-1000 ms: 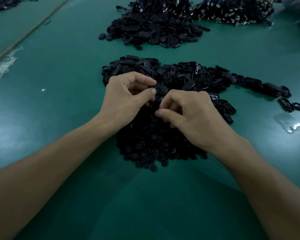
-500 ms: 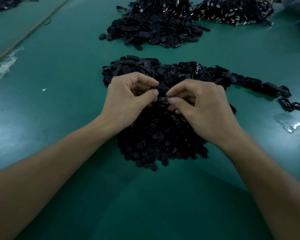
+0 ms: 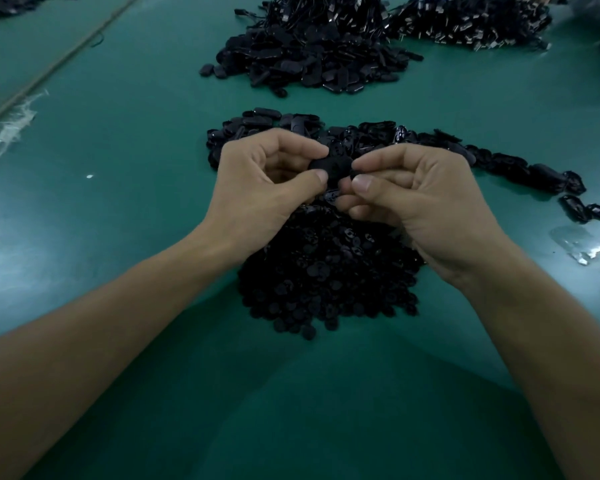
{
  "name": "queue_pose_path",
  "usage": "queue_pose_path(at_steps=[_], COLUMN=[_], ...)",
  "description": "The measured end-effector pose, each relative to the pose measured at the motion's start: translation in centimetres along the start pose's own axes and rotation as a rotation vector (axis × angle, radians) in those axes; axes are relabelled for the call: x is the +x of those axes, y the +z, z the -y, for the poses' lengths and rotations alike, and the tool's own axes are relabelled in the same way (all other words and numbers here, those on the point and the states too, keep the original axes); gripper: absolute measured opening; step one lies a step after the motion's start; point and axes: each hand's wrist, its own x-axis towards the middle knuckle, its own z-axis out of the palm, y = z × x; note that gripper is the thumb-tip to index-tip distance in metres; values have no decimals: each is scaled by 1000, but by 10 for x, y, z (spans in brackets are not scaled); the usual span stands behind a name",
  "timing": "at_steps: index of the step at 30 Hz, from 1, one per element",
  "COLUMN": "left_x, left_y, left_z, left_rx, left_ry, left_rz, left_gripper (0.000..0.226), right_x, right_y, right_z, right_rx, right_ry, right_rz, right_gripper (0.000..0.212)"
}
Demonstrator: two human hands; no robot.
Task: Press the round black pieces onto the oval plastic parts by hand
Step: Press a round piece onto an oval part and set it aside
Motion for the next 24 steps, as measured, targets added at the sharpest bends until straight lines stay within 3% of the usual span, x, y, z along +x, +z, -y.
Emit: queue_pose_path(at_steps=[8, 15, 24], left_x=[-1, -3, -5], left_y=[0, 1, 5], left_z=[-3, -1, -3], left_rx=[-4, 51, 67], left_ry=[8, 52, 83], left_rz=[-4, 14, 32], left_gripper=[18, 23, 26], right_x=[-1, -3, -6], right_y=[0, 6, 13], right_z=[3, -1, -1], right_rx=[90, -401, -591], right_ry=[26, -200, -267], right_rz=[-6, -68, -158], right_gripper=[11, 13, 28])
